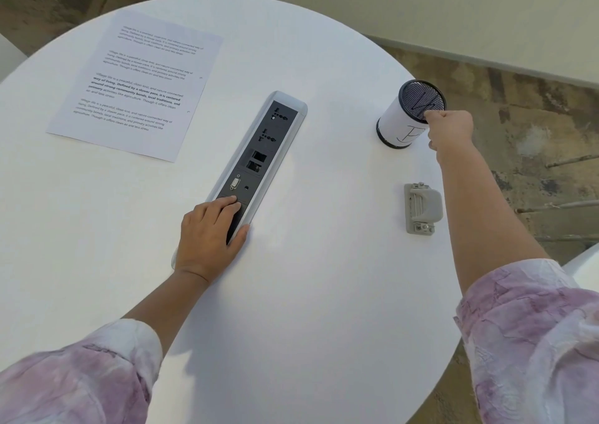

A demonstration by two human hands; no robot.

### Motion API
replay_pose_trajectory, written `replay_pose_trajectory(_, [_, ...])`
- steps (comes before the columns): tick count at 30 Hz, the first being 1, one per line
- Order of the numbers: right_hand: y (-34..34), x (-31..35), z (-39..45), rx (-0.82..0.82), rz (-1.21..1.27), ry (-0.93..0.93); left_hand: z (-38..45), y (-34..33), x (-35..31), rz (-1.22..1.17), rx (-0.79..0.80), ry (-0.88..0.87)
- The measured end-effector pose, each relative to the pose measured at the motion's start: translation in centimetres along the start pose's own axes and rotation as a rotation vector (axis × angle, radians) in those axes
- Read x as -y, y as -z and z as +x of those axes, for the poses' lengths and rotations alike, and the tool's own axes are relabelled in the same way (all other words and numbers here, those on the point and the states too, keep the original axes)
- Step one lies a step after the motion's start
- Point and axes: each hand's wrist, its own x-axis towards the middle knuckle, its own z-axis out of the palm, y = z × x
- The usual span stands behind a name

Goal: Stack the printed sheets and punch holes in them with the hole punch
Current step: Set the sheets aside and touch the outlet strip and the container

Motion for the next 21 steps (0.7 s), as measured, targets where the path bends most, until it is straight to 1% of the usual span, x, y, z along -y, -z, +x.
replay_pose_trajectory(8, [-0.1,-0.1,0.2,0.018,0.093,-0.056,0.0,-0.1,0.0,0.001,-0.001,-0.001])
replay_pose_trajectory(14, [-0.1,-0.2,0.2,0.051,0.230,-0.097,0.0,-0.1,0.1,0.006,-0.012,-0.007])
replay_pose_trajectory(16, [0.0,-0.4,0.1,0.042,0.217,-0.074,0.0,-0.1,0.1,0.013,-0.014,-0.013])
replay_pose_trajectory(19, [0.0,-0.9,0.1,0.009,0.089,0.046,-0.1,-0.2,0.1,0.017,-0.012,-0.016])
replay_pose_trajectory(21, [0.1,-1.2,0.0,-0.009,0.085,0.093,0.0,-0.1,0.1,0.017,-0.011,-0.014])
